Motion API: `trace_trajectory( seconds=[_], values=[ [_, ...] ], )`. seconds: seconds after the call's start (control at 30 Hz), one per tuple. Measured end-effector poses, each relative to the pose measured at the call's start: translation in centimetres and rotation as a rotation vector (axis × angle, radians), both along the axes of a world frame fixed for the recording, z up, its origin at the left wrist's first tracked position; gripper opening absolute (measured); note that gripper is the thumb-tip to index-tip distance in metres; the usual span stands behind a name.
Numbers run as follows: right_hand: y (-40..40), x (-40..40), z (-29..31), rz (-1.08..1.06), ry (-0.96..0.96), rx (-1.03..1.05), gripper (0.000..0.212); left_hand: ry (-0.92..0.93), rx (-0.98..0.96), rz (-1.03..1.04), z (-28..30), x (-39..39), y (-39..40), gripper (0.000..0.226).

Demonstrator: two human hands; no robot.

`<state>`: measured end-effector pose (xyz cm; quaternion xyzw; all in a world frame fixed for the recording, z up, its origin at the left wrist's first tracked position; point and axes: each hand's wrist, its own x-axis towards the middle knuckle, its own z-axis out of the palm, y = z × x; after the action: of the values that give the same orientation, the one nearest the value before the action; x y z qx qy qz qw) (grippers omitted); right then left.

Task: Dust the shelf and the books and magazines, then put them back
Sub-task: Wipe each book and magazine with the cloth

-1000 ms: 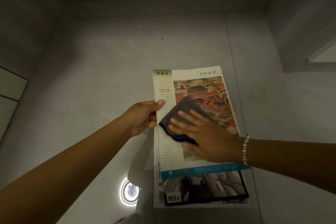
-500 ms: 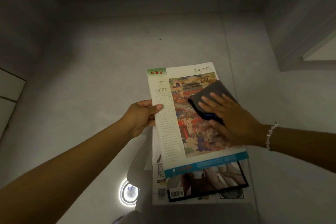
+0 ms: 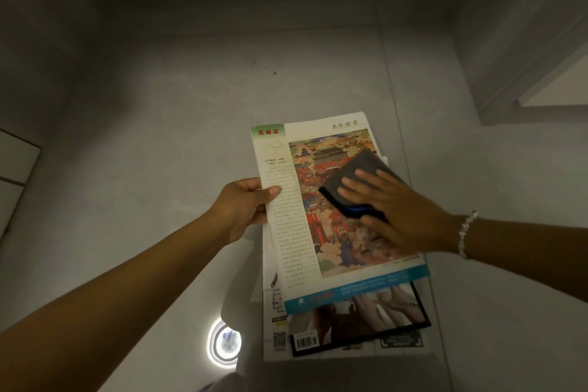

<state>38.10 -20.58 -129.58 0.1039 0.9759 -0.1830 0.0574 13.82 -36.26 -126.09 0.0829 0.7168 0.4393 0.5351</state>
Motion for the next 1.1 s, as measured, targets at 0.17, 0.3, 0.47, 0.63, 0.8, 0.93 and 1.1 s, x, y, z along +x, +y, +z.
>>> trace_trajectory(
  seconds=[0.17,0.3,0.47,0.63,0.8,0.93,1.1],
  values=[
    [2.0,-3.5,0.2,-0.145,0.040,-0.031,0.059,0.015,-0.014,-0.003,0.0,0.0,0.1,0.019],
    [3.6,-6.2,0.5,-0.272,-0.023,-0.074,0.053,0.013,-0.010,-0.018,0.2,0.0,0.1,0.021],
    [5.5,-8.6,1.1,-0.393,-0.145,-0.164,0.053,-0.004,-0.005,-0.014,0.5,0.1,-0.1,0.020],
    [4.8,-9.5,4.1,-0.679,0.095,-0.429,0.050,-0.049,0.021,0.013,0.9,0.4,-0.2,0.024],
    [3.5,-8.8,8.2,-0.746,0.287,-0.490,0.045,-0.055,0.072,0.008,2.0,0.5,0.1,0.025],
    [0.5,-7.9,11.5,-0.730,0.196,-0.544,0.049,-0.039,0.174,-0.025,4.0,0.9,0.9,0.027],
    [-2.9,-7.5,13.9,-0.658,0.135,-0.779,0.038,-0.058,0.288,-0.089,6.8,2.7,2.1,0.039]
  ],
)
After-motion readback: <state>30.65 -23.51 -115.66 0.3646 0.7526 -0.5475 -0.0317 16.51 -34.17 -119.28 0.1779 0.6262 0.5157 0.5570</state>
